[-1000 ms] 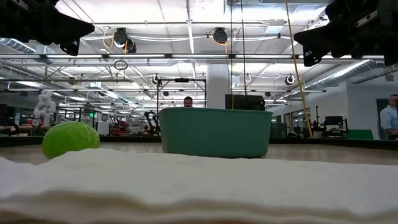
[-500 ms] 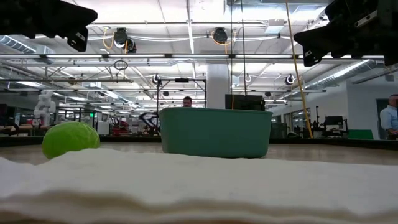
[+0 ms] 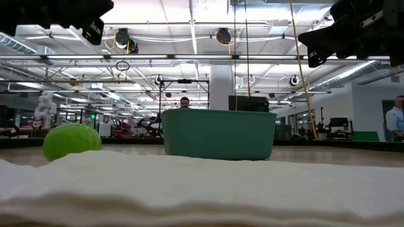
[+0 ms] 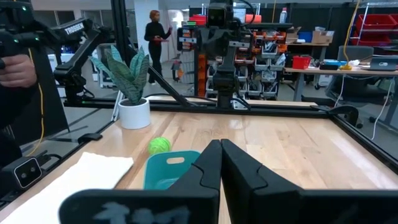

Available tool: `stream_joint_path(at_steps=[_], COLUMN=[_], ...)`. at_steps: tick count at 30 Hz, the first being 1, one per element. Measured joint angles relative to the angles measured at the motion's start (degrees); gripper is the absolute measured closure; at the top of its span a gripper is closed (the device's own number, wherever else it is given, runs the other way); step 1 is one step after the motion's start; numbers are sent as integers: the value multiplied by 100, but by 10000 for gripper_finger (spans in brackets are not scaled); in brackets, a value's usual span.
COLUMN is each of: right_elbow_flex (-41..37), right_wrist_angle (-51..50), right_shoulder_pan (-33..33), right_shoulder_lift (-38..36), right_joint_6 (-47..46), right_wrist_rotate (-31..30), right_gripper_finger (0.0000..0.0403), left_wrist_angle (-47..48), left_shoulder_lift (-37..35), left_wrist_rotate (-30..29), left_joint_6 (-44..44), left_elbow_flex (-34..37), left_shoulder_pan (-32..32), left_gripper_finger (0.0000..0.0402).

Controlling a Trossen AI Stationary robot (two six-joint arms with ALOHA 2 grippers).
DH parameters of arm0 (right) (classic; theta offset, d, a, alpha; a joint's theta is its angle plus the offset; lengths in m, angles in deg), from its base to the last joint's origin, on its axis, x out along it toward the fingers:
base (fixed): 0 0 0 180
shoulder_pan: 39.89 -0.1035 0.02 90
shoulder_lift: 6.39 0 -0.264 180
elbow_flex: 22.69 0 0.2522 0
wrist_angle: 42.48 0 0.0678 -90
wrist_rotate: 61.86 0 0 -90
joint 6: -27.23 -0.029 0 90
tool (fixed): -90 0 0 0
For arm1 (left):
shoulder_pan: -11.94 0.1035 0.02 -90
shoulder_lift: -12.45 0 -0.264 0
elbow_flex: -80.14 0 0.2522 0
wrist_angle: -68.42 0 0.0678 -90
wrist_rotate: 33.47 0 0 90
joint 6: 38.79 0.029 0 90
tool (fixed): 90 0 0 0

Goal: Pick and placing Produce into tupperware
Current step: Put the cabbage into the green bin

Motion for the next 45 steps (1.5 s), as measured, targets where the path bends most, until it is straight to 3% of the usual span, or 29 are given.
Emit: stream_joint_path(at_steps=[18, 34, 45], right_elbow_flex=[0, 0, 0], right_wrist_angle=[-41, -43, -46], right_shoulder_pan=[1, 1, 2], right_shoulder_lift=[0, 3, 3], right_joint_6=[23, 23, 43], right_wrist_rotate=[-17, -20, -20], right_gripper_finger=[403, 403, 403], left_wrist_angle=[113, 1177, 2533], left_shoulder_lift=[1449, 2467, 2953], left_wrist_rotate=[166, 210, 210], left_joint_6=[199, 324, 312], left_elbow_flex=[-1496, -2876, -3995], left_shoulder_pan=[-521, -915, -927], left_gripper_finger=[380, 380, 380])
